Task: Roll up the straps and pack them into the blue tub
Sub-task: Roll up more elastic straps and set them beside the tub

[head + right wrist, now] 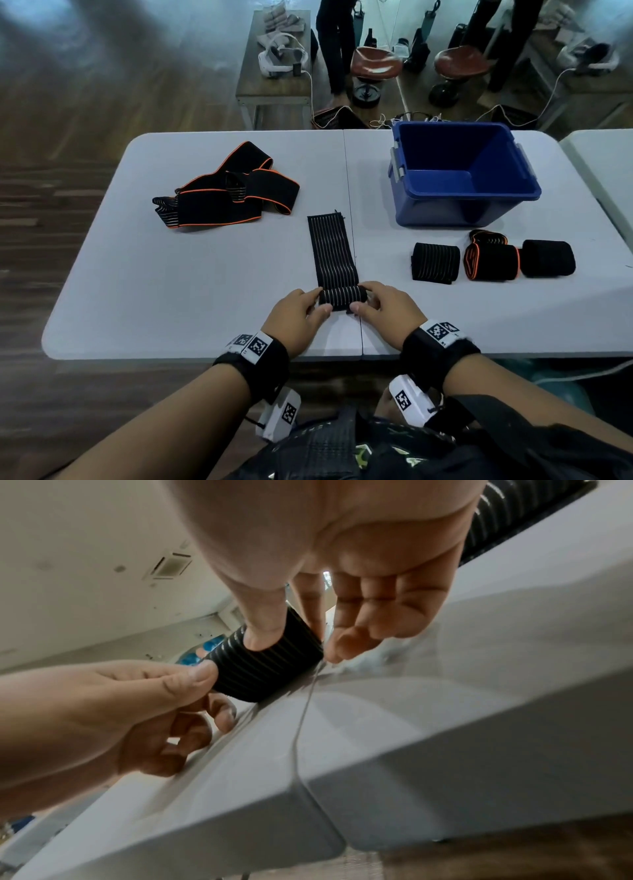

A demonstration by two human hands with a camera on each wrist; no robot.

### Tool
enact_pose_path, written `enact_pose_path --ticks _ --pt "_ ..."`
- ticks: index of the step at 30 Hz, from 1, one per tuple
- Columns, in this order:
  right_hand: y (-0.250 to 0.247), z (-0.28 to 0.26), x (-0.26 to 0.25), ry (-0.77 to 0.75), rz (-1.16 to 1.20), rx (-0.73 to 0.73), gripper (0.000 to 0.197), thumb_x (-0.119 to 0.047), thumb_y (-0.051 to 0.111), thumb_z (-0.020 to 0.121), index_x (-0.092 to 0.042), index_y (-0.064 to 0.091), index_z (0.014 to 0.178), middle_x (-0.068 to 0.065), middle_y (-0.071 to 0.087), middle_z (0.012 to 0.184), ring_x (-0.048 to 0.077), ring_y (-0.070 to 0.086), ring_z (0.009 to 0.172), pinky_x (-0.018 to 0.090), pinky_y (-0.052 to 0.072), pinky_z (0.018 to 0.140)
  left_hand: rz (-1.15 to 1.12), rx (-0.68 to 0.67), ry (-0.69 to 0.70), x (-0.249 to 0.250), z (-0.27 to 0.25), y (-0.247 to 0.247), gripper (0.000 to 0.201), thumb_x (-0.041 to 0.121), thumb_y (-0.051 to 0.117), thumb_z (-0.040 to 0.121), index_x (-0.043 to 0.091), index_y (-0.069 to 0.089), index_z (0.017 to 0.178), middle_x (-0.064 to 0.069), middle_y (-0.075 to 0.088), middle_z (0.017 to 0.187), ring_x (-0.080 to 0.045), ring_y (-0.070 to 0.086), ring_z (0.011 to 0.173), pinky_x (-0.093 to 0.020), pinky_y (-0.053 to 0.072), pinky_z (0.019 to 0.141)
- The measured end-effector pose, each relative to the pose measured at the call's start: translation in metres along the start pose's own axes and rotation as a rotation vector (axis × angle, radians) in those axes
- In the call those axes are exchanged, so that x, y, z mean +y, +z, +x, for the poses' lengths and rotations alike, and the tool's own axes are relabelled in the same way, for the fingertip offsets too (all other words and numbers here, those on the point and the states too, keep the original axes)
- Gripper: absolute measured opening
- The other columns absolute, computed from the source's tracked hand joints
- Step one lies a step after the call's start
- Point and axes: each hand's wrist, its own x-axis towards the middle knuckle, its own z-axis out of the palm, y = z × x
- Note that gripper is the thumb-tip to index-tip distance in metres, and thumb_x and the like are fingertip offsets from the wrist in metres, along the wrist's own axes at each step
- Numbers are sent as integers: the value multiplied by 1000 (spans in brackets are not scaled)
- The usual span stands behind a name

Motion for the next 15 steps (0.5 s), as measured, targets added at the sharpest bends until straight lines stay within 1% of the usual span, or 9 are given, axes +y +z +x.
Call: enact_pose_path --ticks 1,2,3,5,6,8,10,12,15 --pt "0 1 -2 7 13 15 35 -46 62 93 -26 62 122 -6 62 88 13 58 82 28 46 72 -23 4 -1 2 1 -1 22 44 47 103 30 64 105 5 53 86 -17 54 84 -28 36 73" --pt "-1 2 -4 16 9 28 28 -47 60 94 -25 65 111 -5 62 84 11 57 77 26 43 66 -45 8 -5 3 2 -2 25 42 45 104 29 61 89 4 53 83 -17 54 81 -29 36 71" --pt "-2 4 -6 25 -6 36 27 -50 58 94 -23 65 97 -5 60 79 10 55 73 24 39 60 -58 13 -15 4 4 -2 32 41 43 105 25 59 82 3 54 82 -17 54 79 -31 37 70" --pt "-1 6 -9 49 -55 40 44 -54 53 96 -16 58 75 0 58 73 14 54 67 27 35 56 -64 29 -39 4 6 -2 38 36 42 106 14 63 82 -3 59 82 -21 57 79 -37 44 73" --pt "0 7 -9 67 -67 43 50 -55 52 96 -12 57 72 4 59 72 18 55 67 30 38 57 -65 35 -44 3 7 -2 39 33 43 105 9 65 85 -7 63 81 -24 58 79 -39 47 75" --pt "2 8 -10 95 -43 61 51 -55 53 96 -9 60 75 6 62 74 21 57 71 34 44 64 -76 51 -56 3 9 -1 38 32 45 103 6 67 88 -11 67 81 -26 61 79 -44 50 77" --pt "4 8 -9 125 35 93 41 -52 58 94 -13 61 84 2 63 80 18 59 76 34 47 70 -97 59 -74 3 10 0 38 34 47 102 5 68 88 -13 69 81 -27 63 78 -44 52 76" --pt "6 9 -8 161 149 122 31 -49 62 93 -18 59 97 -3 65 89 17 63 83 35 52 78 -111 61 -98 4 10 -1 39 36 49 102 6 70 88 -13 71 82 -26 65 79 -40 52 75" --pt "6 13 -6 199 226 137 32 -44 63 92 -21 53 112 -3 66 94 19 68 85 39 55 85 -99 72 -132 7 13 -3 43 38 52 101 5 72 83 -13 71 81 -26 65 78 -34 49 71"
